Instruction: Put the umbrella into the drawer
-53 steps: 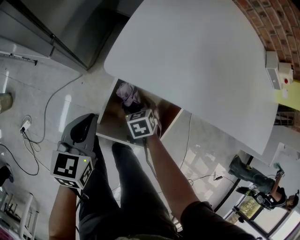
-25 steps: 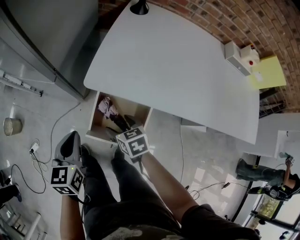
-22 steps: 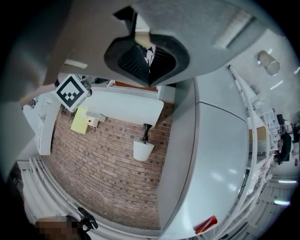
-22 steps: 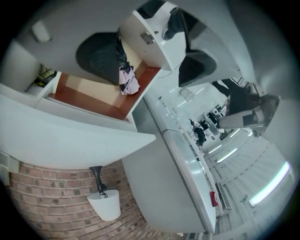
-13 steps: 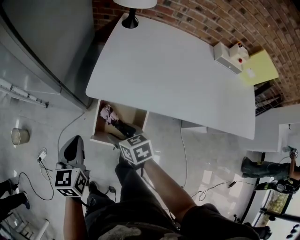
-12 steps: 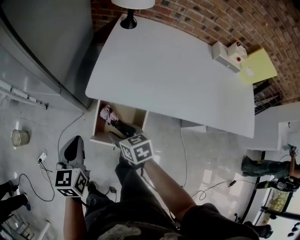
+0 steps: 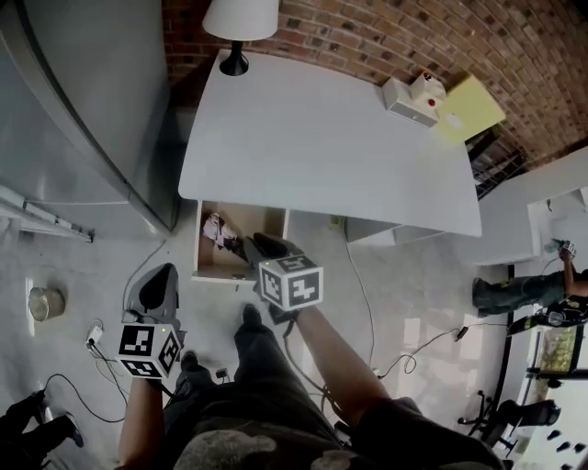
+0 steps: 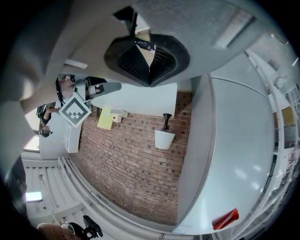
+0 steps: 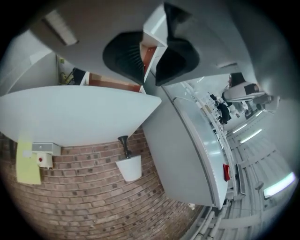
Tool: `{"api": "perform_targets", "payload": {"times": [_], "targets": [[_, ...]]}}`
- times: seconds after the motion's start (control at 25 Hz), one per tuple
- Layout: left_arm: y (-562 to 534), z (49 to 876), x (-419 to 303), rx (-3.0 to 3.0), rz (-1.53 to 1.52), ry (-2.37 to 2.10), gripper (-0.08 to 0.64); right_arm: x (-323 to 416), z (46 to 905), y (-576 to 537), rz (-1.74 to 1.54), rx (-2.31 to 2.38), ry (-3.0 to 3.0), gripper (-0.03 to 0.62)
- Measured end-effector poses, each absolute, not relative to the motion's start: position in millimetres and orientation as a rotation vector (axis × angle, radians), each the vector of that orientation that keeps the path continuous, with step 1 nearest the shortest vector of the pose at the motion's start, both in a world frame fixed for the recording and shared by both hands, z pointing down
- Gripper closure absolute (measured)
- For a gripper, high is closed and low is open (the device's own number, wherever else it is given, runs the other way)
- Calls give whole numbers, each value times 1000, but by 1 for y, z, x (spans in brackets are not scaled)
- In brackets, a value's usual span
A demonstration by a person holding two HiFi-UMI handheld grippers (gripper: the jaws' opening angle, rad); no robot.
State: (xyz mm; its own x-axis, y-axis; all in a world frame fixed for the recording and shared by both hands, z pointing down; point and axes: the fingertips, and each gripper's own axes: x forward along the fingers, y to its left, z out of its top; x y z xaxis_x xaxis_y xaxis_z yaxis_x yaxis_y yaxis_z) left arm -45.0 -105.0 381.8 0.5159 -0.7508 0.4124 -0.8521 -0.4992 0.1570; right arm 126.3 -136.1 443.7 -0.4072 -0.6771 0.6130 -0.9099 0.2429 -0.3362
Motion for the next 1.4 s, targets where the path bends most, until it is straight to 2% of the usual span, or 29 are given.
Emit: {"api": "perform_targets", "payload": {"times": [0.08,0.16,0.2,0.72,1.4], "targets": [[-104,375,-52,2454,408,-1301,549,128,430,-134,951,1541,-2185,524],[-102,368,-58,2482,391,-1278,549,130,419,-129,936,1614,-2167,579],[-100,365,-60,2496,383,-1268,549,130,414,-125,925,1644,-2159,586],[-55,327,-103,2604,284,-1198,549,72,348,-63,603,1650,-2226,588],[-8,299,-158,2703,227,-1099,549,20,292,9,490,1824,-2210,588]]}}
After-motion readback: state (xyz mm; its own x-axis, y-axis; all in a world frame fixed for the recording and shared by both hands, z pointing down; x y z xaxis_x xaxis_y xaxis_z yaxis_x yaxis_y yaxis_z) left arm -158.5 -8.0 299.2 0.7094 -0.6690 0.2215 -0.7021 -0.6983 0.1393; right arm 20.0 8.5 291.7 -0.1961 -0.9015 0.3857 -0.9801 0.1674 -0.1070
